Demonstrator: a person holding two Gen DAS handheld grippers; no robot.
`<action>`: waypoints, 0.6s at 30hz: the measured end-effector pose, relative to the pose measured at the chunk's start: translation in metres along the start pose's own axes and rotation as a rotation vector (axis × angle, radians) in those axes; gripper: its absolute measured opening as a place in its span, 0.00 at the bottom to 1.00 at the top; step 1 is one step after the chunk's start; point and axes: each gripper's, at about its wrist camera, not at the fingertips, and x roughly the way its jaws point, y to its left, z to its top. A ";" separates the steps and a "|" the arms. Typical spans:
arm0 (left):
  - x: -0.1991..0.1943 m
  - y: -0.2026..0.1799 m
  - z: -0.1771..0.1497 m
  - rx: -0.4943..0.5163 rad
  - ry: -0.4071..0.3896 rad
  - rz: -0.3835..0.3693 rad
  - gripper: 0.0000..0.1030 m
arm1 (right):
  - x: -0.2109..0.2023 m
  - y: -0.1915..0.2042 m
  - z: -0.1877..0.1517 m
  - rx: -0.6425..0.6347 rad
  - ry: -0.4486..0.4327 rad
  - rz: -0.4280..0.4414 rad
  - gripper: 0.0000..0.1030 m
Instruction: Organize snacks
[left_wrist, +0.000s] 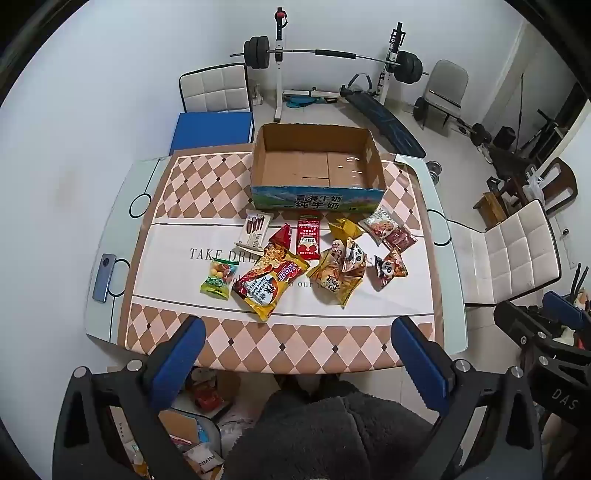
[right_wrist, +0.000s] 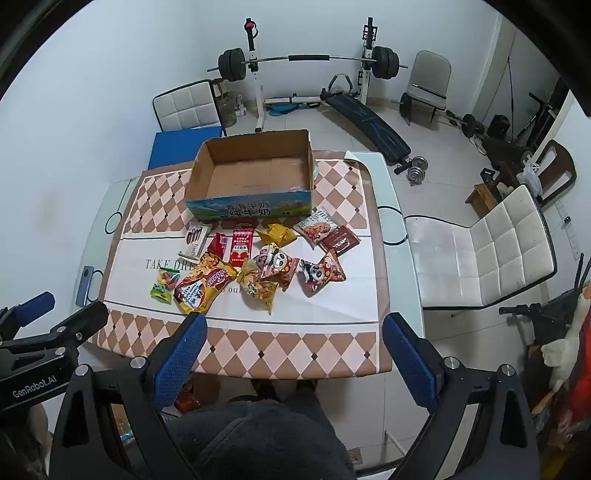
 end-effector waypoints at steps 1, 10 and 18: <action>0.000 0.000 0.000 -0.002 0.000 -0.001 1.00 | -0.001 0.000 0.000 -0.003 -0.003 -0.006 0.95; -0.001 -0.003 -0.002 0.001 -0.013 0.000 1.00 | -0.001 -0.001 0.002 -0.007 0.004 -0.008 0.95; -0.002 -0.002 0.000 0.002 -0.009 -0.006 1.00 | -0.003 -0.002 0.001 -0.004 -0.005 -0.008 0.95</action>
